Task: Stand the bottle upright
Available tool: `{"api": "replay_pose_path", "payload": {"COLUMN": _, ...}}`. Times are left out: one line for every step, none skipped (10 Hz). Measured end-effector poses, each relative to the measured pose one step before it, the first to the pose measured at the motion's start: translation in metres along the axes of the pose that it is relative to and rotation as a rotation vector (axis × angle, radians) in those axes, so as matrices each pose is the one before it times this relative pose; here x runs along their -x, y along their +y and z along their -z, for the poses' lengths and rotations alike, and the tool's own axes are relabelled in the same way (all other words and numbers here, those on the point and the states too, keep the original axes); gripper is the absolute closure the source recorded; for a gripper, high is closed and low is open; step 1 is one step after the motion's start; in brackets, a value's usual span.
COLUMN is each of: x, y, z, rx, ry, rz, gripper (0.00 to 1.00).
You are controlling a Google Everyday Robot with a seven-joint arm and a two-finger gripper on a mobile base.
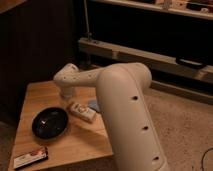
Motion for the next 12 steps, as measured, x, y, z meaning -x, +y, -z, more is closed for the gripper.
{"api": "replay_pose_path", "payload": {"x": 0.00015, "y": 0.0013, "z": -0.00213, "rx": 0.00402, "ry": 0.00226, "rz": 0.00158, "gripper": 0.35}}
{"api": "replay_pose_path", "payload": {"x": -0.00007, "y": 0.00004, "z": -0.00143, "rx": 0.0032, "ry": 0.00232, "rz": 0.00079, "gripper": 0.35}}
{"api": "replay_pose_path", "payload": {"x": 0.00009, "y": 0.00152, "z": -0.00289, "rx": 0.00423, "ry": 0.00828, "rz": 0.00276, "gripper": 0.35}}
{"api": "replay_pose_path", "payload": {"x": 0.00168, "y": 0.00244, "z": -0.00303, "rx": 0.00455, "ry": 0.00685, "rz": 0.00336, "gripper": 0.35}}
{"api": "replay_pose_path", "payload": {"x": 0.0003, "y": 0.00096, "z": -0.0031, "rx": 0.00559, "ry": 0.00743, "rz": 0.00022, "gripper": 0.35}}
{"api": "replay_pose_path", "payload": {"x": -0.00093, "y": -0.00033, "z": -0.00412, "rx": 0.0053, "ry": 0.01178, "rz": -0.00089, "gripper": 0.35}}
{"api": "replay_pose_path", "payload": {"x": 0.00015, "y": 0.00013, "z": -0.00248, "rx": 0.00319, "ry": 0.00617, "rz": 0.00088, "gripper": 0.35}}
{"api": "replay_pose_path", "payload": {"x": 0.00081, "y": 0.00079, "z": -0.0025, "rx": 0.00371, "ry": 0.00693, "rz": 0.00201, "gripper": 0.35}}
{"api": "replay_pose_path", "payload": {"x": 0.00111, "y": -0.00028, "z": -0.00169, "rx": 0.00193, "ry": 0.00514, "rz": 0.00157, "gripper": 0.35}}
{"api": "replay_pose_path", "payload": {"x": 0.00041, "y": -0.00072, "z": -0.00032, "rx": 0.00065, "ry": 0.00227, "rz": 0.00047, "gripper": 0.35}}
{"api": "replay_pose_path", "payload": {"x": 0.00005, "y": -0.00127, "z": 0.00018, "rx": 0.00046, "ry": 0.00283, "rz": 0.00016, "gripper": 0.37}}
{"api": "replay_pose_path", "payload": {"x": -0.00029, "y": -0.00119, "z": -0.00054, "rx": 0.00136, "ry": 0.00434, "rz": 0.00138, "gripper": 0.45}}
